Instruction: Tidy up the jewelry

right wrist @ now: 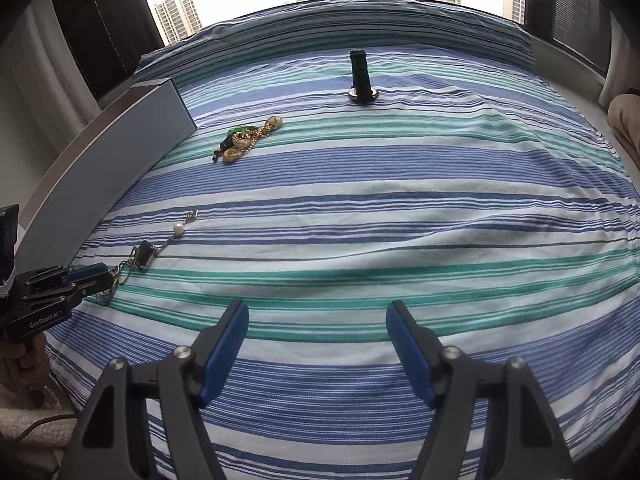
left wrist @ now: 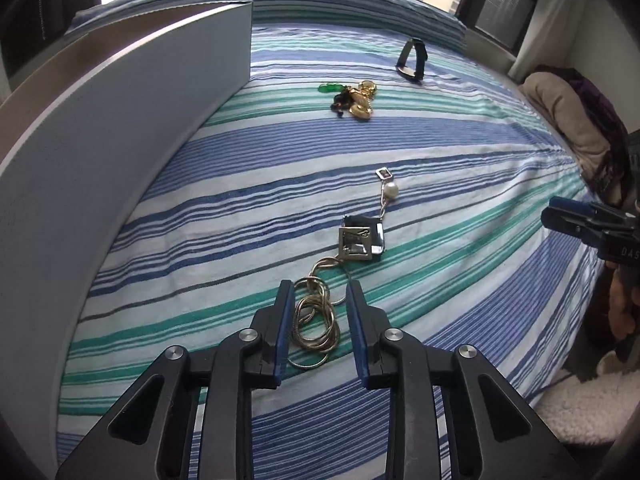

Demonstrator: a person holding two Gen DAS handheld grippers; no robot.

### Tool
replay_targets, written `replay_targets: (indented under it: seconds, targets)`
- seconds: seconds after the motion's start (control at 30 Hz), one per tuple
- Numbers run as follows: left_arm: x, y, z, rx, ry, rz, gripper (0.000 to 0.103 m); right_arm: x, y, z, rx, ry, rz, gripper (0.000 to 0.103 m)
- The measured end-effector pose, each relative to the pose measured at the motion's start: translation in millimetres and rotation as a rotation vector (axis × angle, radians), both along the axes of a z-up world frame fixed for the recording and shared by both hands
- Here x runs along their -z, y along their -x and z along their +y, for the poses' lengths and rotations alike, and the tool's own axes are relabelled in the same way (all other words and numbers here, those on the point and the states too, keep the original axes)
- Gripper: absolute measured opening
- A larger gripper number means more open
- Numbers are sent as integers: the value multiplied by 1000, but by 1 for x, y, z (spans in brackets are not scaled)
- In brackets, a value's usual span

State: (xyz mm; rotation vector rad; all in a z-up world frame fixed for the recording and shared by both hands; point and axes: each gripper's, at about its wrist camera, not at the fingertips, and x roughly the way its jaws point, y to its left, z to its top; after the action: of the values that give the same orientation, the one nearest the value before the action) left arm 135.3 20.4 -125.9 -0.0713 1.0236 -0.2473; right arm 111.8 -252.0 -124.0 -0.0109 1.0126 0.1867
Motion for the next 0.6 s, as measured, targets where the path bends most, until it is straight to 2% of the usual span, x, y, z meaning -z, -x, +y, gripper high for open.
replay_targets:
  seconds: [0.13,0.3,0.4,0.43,0.5,0.6]
  targets:
    - [-2,-6,-2,-31,7,-29,52,-14,-16,2,-38,-15,3,73]
    - [-1,-8,3,-61,10,-34,57,-25,-60,4,-83,-133,76,73]
    - [-1,-5,11,-89,22,-30,58,-34,-95,21,-159,-179,84,71]
    - [-2,-3,14,-100,26,-30,59,-36,-108,29,-190,-194,92,67]
    - [-5,1,20,-123,35,-33,60,-38,-138,47,-230,-229,119,39]
    - [-8,6,29,-152,47,-39,61,-32,-181,73,-228,-271,183,36]
